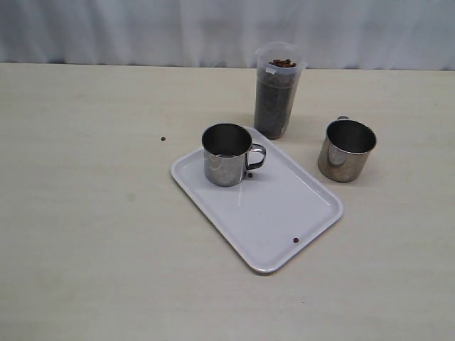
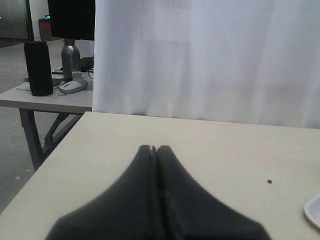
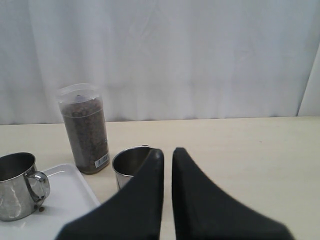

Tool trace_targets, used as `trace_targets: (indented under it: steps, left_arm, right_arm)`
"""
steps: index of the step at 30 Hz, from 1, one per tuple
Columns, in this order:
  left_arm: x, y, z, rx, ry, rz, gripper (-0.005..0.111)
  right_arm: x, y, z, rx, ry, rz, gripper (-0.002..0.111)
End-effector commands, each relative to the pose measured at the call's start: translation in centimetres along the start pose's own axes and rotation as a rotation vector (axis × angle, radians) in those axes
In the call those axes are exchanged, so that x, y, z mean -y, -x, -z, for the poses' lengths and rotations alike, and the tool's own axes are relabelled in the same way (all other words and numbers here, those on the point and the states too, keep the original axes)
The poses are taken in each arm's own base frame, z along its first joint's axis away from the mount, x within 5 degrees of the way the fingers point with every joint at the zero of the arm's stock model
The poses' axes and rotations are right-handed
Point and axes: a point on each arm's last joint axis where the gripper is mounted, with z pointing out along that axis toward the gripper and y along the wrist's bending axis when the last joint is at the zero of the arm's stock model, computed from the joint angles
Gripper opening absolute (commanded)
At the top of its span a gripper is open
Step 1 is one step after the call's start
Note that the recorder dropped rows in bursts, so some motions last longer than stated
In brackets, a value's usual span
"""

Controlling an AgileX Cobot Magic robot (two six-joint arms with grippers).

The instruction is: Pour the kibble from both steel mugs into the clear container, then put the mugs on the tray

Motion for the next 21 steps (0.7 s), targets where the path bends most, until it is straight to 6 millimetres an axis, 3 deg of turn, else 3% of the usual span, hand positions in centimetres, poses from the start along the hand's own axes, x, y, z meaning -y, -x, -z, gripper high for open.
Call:
trace_targets:
  steps: [1,16,21]
  left_arm:
    - [-0.01,-0.06,0.0,0.004,0.0,0.028,0.0]
    - [-0.06,-0.51,0.01,-0.046,0.004,-0.013,0.0]
    - [0.37,-0.52,0.03,-0.046,-0.077,-0.048,0.0]
  right_arm:
    - [-0.02,-0.05,0.01,0.001,0.003,0.005,0.005]
    - [-0.02,-0.05,0.01,0.001,0.003,0.005,0.005]
    - [-0.05,-0.06,0.01,0.001,0.007,-0.019,0.005]
